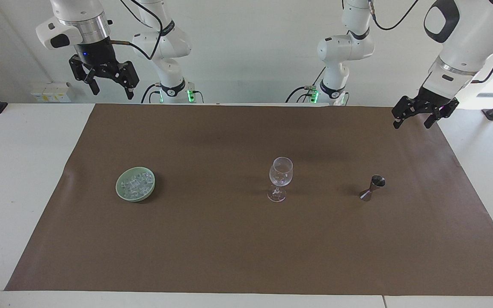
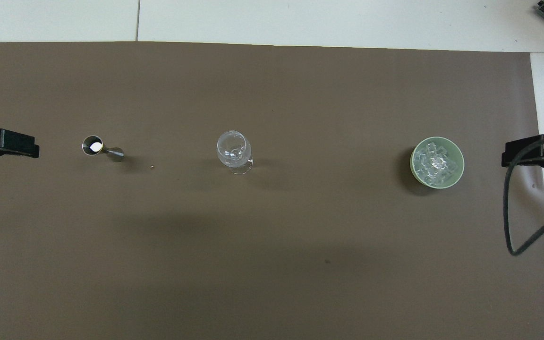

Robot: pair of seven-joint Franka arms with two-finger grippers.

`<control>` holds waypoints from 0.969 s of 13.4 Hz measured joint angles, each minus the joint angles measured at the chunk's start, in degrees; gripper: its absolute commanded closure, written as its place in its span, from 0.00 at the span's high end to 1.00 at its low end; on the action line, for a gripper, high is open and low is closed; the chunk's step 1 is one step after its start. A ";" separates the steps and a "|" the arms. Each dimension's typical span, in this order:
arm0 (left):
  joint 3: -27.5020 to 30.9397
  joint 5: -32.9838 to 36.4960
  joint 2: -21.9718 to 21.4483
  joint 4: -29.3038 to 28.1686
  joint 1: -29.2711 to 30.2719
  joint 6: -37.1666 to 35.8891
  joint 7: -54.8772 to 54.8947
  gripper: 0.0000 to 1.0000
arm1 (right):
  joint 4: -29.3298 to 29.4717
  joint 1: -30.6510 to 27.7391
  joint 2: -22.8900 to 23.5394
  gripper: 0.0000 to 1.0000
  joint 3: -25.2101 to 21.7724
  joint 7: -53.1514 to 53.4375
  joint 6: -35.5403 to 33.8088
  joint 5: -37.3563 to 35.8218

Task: Pour wine and add ice with both arms

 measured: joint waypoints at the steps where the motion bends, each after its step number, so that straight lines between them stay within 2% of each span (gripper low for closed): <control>1: 0.00 0.00 0.00 0.00 0.00 0.00 0.00 1.00 | 0.00 0.00 0.00 1.00 0.00 0.00 0.00 0.00; 13: -0.04 0.00 -0.13 -0.35 0.03 -1.50 -0.21 1.00 | 0.00 0.00 0.00 1.00 0.00 0.00 0.00 0.00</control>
